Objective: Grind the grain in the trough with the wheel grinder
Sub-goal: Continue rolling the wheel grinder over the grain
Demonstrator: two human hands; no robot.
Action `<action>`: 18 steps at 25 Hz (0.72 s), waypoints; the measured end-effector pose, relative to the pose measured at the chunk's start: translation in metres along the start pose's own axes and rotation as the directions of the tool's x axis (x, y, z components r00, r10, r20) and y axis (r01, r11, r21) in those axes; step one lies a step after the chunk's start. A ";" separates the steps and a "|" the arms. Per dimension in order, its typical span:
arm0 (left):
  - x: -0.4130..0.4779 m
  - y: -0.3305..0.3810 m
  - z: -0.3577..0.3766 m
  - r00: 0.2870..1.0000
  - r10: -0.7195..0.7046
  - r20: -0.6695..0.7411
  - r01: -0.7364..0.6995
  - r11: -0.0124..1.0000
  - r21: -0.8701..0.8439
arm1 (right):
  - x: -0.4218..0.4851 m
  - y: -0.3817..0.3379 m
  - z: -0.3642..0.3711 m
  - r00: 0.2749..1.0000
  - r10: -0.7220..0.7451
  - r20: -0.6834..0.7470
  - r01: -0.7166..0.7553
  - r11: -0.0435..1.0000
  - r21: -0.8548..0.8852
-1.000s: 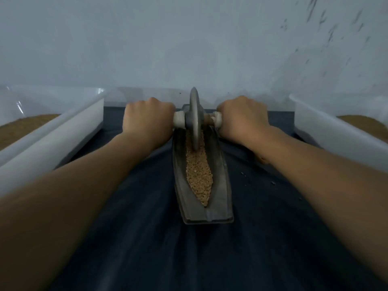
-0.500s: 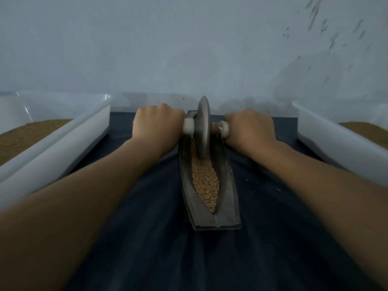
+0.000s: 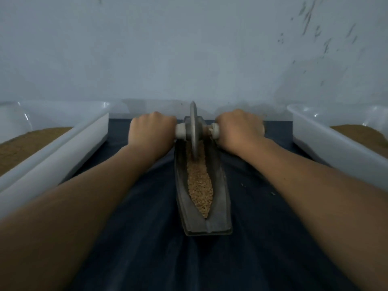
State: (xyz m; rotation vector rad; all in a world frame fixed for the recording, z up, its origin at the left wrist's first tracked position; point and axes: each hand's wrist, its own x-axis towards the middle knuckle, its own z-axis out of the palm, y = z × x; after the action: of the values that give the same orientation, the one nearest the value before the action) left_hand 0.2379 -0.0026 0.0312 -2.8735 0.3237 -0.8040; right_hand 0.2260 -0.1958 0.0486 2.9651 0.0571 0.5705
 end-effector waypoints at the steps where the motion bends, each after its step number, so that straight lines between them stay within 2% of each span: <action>1: -0.009 -0.002 -0.002 1.000 0.018 -0.025 -0.018 1.000 0.010 | -0.008 0.004 -0.001 0.998 -0.058 -0.018 0.057 0.998 -0.031; 3: -0.047 -0.011 -0.003 0.980 0.107 -0.165 -0.103 0.994 0.033 | -0.040 0.015 0.007 0.965 -0.194 -0.179 0.174 0.977 -0.121; 5: -0.067 -0.017 -0.008 0.936 0.222 -0.274 -0.209 0.975 0.074 | -0.067 0.023 0.011 0.915 -0.214 -0.342 0.172 0.974 -0.148; 6: -0.064 -0.018 -0.012 0.929 0.248 -0.273 -0.229 0.968 0.100 | -0.068 0.025 0.011 0.915 -0.185 -0.359 0.152 0.981 -0.119; 8: -0.049 -0.010 -0.012 0.952 0.226 -0.206 -0.187 0.964 0.190 | -0.060 0.022 0.020 0.958 -0.105 -0.268 0.086 0.993 -0.082; 11: -0.007 0.003 -0.006 0.988 0.113 -0.105 -0.096 0.984 0.151 | -0.019 0.008 0.014 0.998 0.002 -0.064 0.001 0.999 0.047; 13: 0.001 0.002 -0.004 0.996 0.076 -0.048 -0.070 0.990 0.121 | -0.005 0.004 0.005 0.999 -0.026 0.023 0.024 0.997 0.068; 14: -0.005 -0.004 -0.004 0.996 0.079 -0.033 -0.076 0.993 0.094 | -0.010 0.008 0.002 0.996 -0.083 0.021 0.082 0.996 0.033; 16: -0.034 -0.018 -0.006 0.986 0.161 -0.045 -0.160 0.987 0.014 | -0.034 0.021 0.001 0.968 -0.225 -0.113 0.217 0.972 -0.086; 18: -0.063 -0.030 -0.015 0.958 0.271 -0.097 -0.270 0.963 0.023 | -0.070 0.031 0.003 0.912 -0.273 -0.307 0.233 0.959 -0.159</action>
State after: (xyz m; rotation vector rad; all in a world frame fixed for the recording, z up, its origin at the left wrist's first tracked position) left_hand 0.1829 0.0402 0.0181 -2.7014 0.7044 -0.8927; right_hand 0.1625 -0.2310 0.0238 2.6571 0.4174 0.9811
